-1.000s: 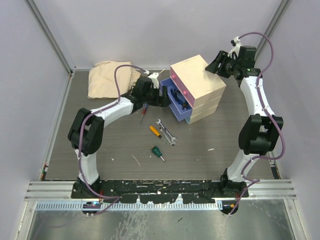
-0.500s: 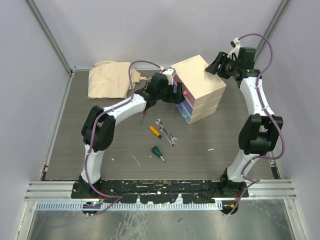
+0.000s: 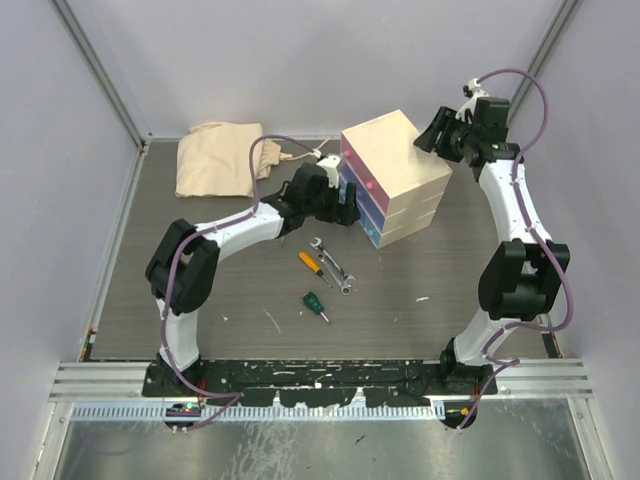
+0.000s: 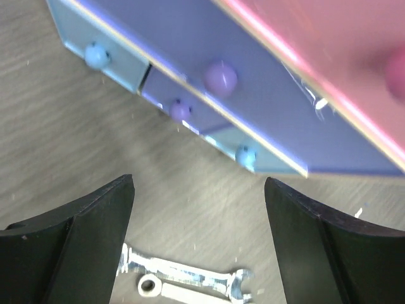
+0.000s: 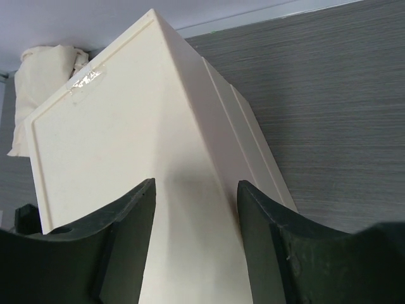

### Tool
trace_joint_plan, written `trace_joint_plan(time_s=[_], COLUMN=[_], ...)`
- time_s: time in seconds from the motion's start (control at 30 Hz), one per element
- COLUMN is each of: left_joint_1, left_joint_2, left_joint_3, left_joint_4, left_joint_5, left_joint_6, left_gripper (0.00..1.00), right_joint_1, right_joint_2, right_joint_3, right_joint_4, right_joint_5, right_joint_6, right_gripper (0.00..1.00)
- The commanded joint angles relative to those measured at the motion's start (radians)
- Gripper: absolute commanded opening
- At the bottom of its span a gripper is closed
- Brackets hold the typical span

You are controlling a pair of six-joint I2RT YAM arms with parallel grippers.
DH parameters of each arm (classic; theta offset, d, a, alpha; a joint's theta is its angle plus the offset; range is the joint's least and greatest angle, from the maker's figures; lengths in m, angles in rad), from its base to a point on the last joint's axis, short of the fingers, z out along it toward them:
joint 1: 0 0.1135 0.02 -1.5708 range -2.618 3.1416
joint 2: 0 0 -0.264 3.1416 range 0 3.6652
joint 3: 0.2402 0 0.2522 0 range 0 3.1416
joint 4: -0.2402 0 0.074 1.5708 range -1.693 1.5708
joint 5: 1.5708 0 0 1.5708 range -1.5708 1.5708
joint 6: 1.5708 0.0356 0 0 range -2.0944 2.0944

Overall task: Sort the tools into containers
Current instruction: Close the drawer in the storage box, then open the drawer in the storage box.

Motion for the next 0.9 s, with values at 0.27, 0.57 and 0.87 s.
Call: trace_joint_plan(time_s=[0.27,0.57,0.87], left_joint_1=[0.000,0.006,0.007], left_joint_2=[-0.465,-0.848,-1.177], left_joint_3=[-0.391,-0.627,-0.810], left_joint_4=[0.108,-0.078,-0.207], left_joint_5=[-0.061,-0.138,-0.248], left_joint_6=[0.068,0.047,0.007], left_gripper=[0.84,0.86,0.87], right_joint_1=[0.036,0.045,0.081], right_joint_2=[-0.124,0.068,0.246], right_joint_3=[0.052,0.229,0.366], right_joint_4=[0.031,0.063,0.081], right_joint_5=[0.093,0.004,-0.106], right_joint_6=[-0.035,-0.017,0.003], right_gripper=[0.63,0.71,0.71])
